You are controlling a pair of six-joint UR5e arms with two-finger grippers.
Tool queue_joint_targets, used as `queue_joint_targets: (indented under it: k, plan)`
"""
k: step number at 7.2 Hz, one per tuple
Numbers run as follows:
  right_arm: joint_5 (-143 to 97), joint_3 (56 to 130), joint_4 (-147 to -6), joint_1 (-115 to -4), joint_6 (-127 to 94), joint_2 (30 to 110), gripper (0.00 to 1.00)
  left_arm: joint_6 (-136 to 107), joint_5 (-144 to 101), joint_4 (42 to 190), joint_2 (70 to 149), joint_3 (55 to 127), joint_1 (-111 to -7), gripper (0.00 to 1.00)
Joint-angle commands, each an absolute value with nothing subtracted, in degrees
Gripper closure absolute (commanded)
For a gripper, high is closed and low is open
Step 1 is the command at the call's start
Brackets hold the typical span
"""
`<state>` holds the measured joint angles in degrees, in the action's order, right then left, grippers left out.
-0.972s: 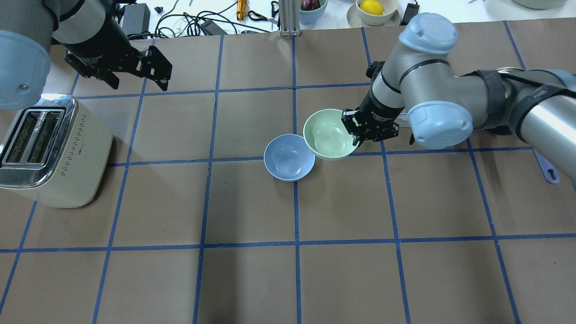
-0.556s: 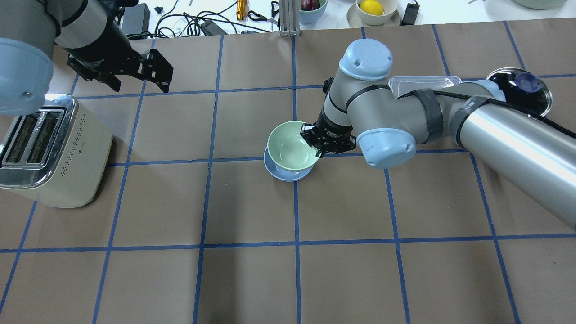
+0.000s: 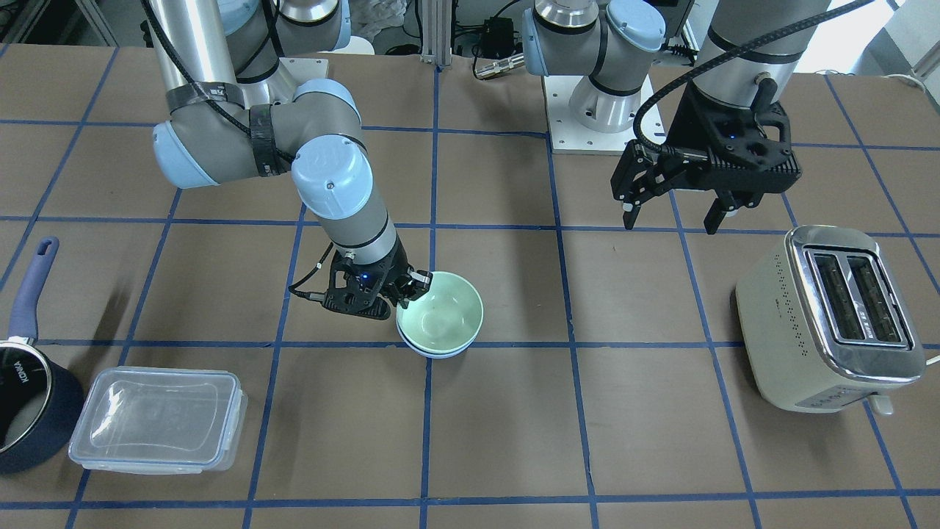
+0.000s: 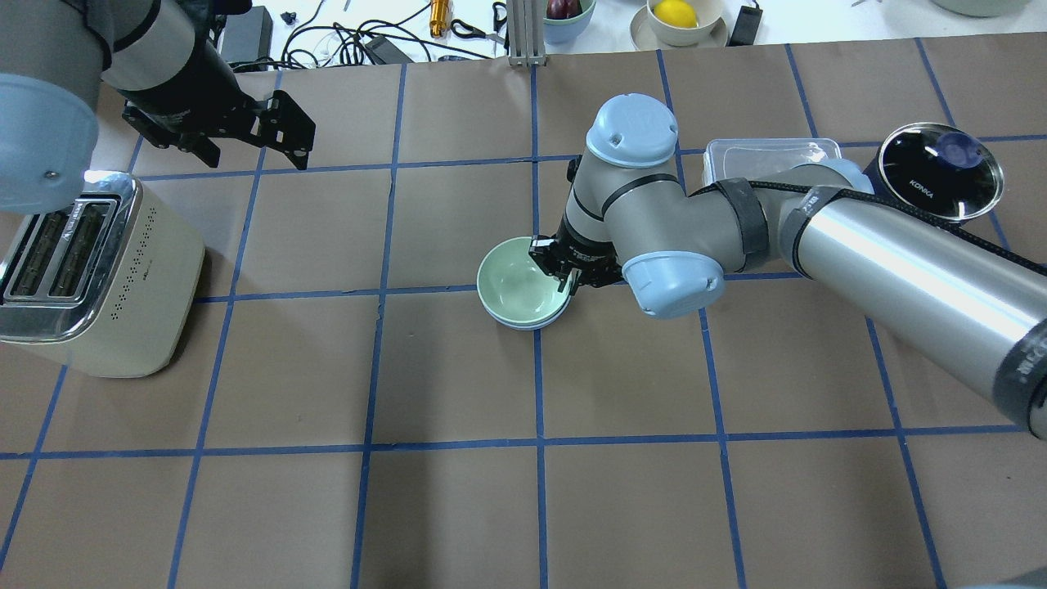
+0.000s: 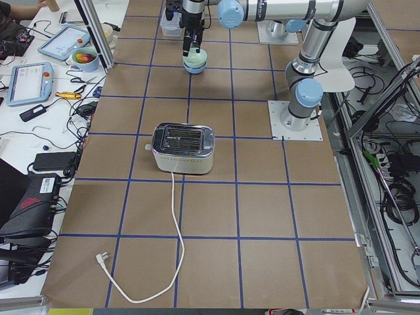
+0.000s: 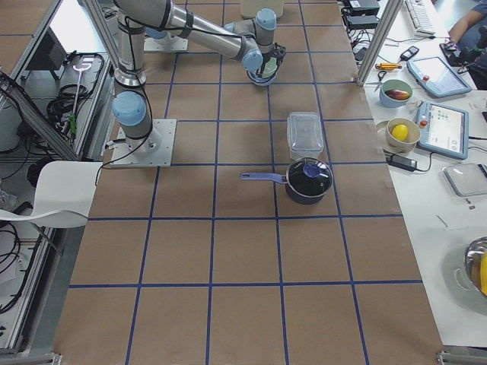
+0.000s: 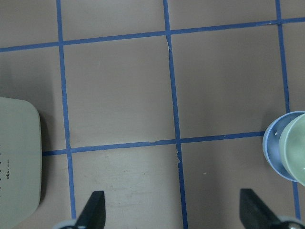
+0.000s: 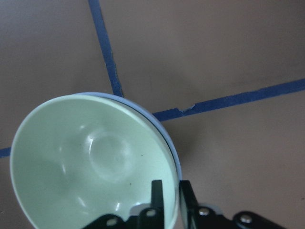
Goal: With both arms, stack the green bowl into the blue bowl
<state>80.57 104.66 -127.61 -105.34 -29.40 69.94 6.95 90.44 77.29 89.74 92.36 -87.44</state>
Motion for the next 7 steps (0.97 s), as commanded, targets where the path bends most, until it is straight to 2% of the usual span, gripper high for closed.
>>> queue_joint_targets:
  k: [1, 2, 5, 7]
  plan:
    - [81.5, 103.0, -127.9, -105.0, -28.7, 69.6, 0.00, 6.9, 90.4, 77.3, 89.7, 92.4, -87.5, 0.00]
    - [82.2, 98.9, -124.8, -104.1, -26.0, 70.0, 0.00, 6.9, 90.4, 77.3, 89.7, 92.4, -87.5, 0.00]
    - [86.0, 80.9, -97.0, -98.8, -15.9, 73.1, 0.00, 6.9, 90.5, 77.3, 89.7, 92.4, -87.5, 0.00]
    - [87.2, 79.1, -87.7, -93.5, -4.8, 79.3, 0.00, 6.9, 90.5, 77.3, 89.7, 92.4, -87.6, 0.00]
